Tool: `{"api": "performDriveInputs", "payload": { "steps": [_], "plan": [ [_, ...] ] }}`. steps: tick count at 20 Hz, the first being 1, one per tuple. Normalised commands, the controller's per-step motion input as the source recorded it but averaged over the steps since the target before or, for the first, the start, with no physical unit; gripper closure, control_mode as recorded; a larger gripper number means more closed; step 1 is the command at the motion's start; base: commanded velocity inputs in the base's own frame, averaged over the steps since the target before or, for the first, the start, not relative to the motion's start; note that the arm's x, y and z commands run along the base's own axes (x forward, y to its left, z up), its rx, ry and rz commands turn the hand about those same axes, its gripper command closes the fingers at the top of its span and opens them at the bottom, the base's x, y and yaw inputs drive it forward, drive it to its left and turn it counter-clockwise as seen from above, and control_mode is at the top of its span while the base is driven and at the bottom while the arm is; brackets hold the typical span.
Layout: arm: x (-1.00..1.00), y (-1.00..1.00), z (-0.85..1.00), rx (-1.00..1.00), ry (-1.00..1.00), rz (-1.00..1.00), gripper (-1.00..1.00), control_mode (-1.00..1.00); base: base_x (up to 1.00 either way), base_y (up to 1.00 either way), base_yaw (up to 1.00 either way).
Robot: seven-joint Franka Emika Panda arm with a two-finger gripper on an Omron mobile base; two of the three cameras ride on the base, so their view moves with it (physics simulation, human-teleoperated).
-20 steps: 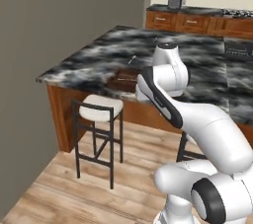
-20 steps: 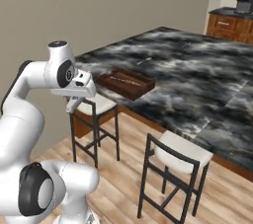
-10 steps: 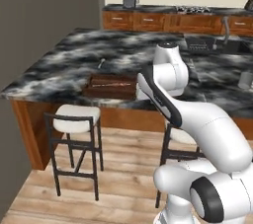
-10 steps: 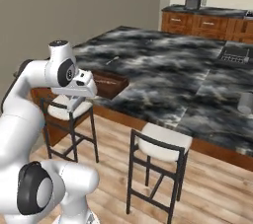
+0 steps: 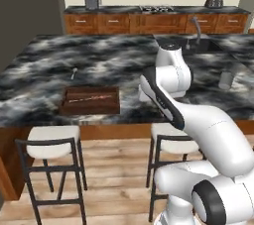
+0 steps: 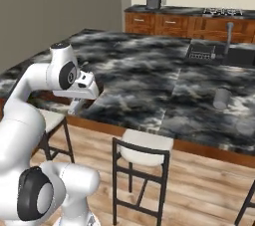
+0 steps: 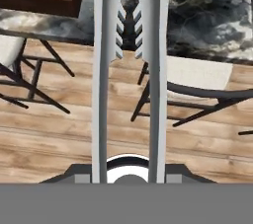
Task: Take the tongs from the drawer on the right and place them on the dining counter next to the tray containing the kebab skewer.
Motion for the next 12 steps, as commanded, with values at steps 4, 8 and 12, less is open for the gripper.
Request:
{"api": "performDriveInputs", "payload": {
  "steps": [4, 8, 12],
  "plan": [
    [0.00, 0.00, 0.00, 0.00, 0.00, 0.00, 1.00, 1.00, 0.69, 0.34, -0.32],
    [0.00, 0.00, 0.00, 0.00, 0.00, 0.00, 1.00, 1.00, 0.40, 0.49, -0.24],
    [0.00, 0.00, 0.00, 0.00, 0.00, 0.00, 1.00, 1.00, 0.02, 0.59, -0.19]
  ]
}}
